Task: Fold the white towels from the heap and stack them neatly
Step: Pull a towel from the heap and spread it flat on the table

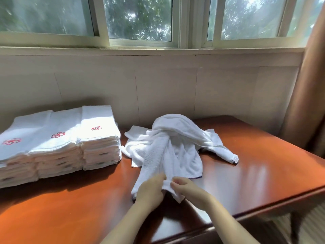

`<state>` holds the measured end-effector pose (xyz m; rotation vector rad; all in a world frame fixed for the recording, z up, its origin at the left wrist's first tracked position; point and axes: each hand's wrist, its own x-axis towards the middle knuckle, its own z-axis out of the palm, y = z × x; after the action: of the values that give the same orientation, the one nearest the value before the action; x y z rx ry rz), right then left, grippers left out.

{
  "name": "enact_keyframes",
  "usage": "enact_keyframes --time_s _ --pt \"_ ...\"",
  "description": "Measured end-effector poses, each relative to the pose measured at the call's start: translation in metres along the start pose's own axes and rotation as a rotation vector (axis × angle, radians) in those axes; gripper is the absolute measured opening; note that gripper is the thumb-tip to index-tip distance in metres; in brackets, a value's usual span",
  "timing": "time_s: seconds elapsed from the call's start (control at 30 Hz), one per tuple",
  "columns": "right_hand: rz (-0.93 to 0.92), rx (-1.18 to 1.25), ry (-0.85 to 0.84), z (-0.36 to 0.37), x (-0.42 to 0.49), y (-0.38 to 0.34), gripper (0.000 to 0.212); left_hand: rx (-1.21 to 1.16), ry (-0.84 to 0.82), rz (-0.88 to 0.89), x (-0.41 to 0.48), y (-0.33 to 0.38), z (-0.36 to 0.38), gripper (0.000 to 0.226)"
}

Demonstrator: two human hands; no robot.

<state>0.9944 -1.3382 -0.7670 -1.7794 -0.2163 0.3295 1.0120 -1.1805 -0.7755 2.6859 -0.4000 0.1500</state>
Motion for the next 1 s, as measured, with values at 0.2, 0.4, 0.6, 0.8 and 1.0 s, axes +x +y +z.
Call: enact_keyframes --time_s 0.2,0.4,0.6,0.8,1.0 --pt "0.011 0.004 -0.229 -0.013 -0.004 0.0 0.016 -0.437 -0.503 -0.006 0.016 -0.009 -0.03 0.086" --pt "0.045 -0.281 0.075 -0.059 0.051 -0.027 0.011 -0.705 -0.191 -0.198 0.067 -0.005 -0.041 0.051" --pt "-0.079 -0.862 0.499 -0.108 0.155 -0.051 0.06 -0.107 -0.116 -0.164 0.118 0.01 0.001 0.085" --pt "-0.08 -1.103 0.646 -0.124 0.231 -0.036 0.026 0.125 -0.009 -0.165 0.148 0.008 0.064 0.083" --pt "-0.254 -0.878 0.968 -0.144 0.21 -0.089 0.023 -0.025 -0.15 -0.125 0.221 0.005 0.043 0.069"
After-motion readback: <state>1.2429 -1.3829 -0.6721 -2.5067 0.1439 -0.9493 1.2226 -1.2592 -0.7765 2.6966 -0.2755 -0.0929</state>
